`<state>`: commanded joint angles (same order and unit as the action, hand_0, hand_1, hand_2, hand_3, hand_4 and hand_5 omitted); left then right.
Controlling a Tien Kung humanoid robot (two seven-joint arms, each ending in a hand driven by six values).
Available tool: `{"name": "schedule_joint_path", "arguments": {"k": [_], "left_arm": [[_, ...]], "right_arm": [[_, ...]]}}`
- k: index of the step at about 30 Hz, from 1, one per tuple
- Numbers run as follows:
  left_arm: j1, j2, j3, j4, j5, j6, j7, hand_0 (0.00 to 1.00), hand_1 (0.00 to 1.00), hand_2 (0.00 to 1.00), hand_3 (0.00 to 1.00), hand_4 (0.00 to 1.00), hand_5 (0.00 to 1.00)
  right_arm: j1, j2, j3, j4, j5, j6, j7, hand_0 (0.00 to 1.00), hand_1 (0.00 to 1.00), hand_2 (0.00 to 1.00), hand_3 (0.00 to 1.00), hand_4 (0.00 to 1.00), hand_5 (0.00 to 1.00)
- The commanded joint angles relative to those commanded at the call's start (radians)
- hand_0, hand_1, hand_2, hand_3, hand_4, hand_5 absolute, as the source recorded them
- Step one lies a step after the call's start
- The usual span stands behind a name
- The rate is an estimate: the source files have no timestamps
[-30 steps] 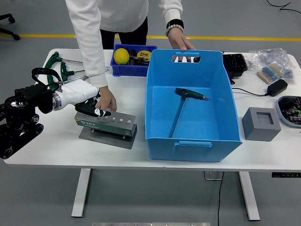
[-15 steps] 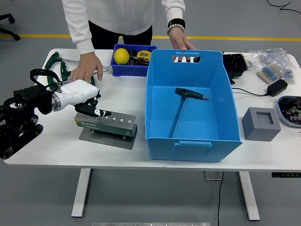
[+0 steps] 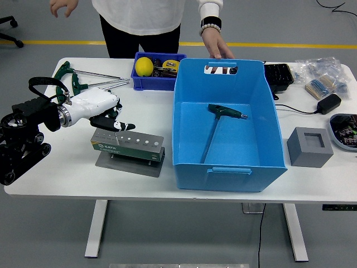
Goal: Lift tool from toolbox,place it in box,lift tool from toolbox,place it in box
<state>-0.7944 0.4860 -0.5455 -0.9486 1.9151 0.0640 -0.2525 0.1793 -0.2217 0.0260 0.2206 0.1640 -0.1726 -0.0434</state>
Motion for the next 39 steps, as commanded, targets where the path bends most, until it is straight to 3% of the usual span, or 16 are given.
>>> {"name": "schedule_joint_path", "arguments": {"k": [14,15,26,27,29,32,33,39], "left_arm": [[0.005,0.023,-0.081,-0.052,-0.027,-0.009,0.004,0.158,0.002,0.02,0.022,0.846,0.998],[0.006,0.025,-0.089,-0.057,-0.028,-0.01,0.005,0.155,0.002,0.012,0.023,0.807,0.794],[0.013,0.045,-0.177,-0.157,-0.04,-0.024,0.016,0.157,0.002,0.008,0.022,0.782,0.73],[0.013,0.046,-0.185,-0.169,-0.043,-0.024,0.017,0.157,0.002,0.005,0.021,0.757,0.642],[0.014,0.048,-0.208,-0.203,-0.045,-0.024,0.021,0.157,0.002,0.005,0.021,0.757,0.642],[0.012,0.048,-0.231,-0.238,-0.05,-0.023,0.025,0.157,0.002,0.005,0.021,0.757,0.642],[0.012,0.048,-0.237,-0.247,-0.05,-0.023,0.027,0.157,0.002,0.006,0.022,0.755,0.551],[0.009,0.036,-0.274,-0.315,-0.071,0.005,0.025,0.157,0.002,0.003,0.023,0.756,0.532]], "right_arm": [[0.001,-0.001,-0.001,-0.001,0.003,0.0,-0.001,0.727,0.703,0.754,0.592,0.832,0.721],[0.0,-0.001,-0.001,-0.001,0.003,0.0,-0.001,0.727,0.703,0.753,0.591,0.832,0.722],[0.0,-0.001,-0.001,-0.002,0.002,0.0,-0.001,0.727,0.703,0.753,0.591,0.832,0.722],[0.0,-0.001,-0.001,-0.002,0.001,0.0,-0.001,0.727,0.703,0.753,0.591,0.832,0.722],[0.001,-0.001,-0.001,-0.002,0.001,0.0,0.0,0.727,0.703,0.753,0.591,0.832,0.722],[0.0,-0.001,-0.001,-0.002,0.001,0.0,-0.001,0.727,0.703,0.753,0.591,0.832,0.722],[0.001,-0.001,-0.001,-0.002,0.001,0.0,-0.001,0.727,0.703,0.752,0.591,0.832,0.722],[0.001,-0.002,-0.003,-0.001,0.004,0.001,0.0,0.727,0.703,0.753,0.591,0.832,0.722]]}}
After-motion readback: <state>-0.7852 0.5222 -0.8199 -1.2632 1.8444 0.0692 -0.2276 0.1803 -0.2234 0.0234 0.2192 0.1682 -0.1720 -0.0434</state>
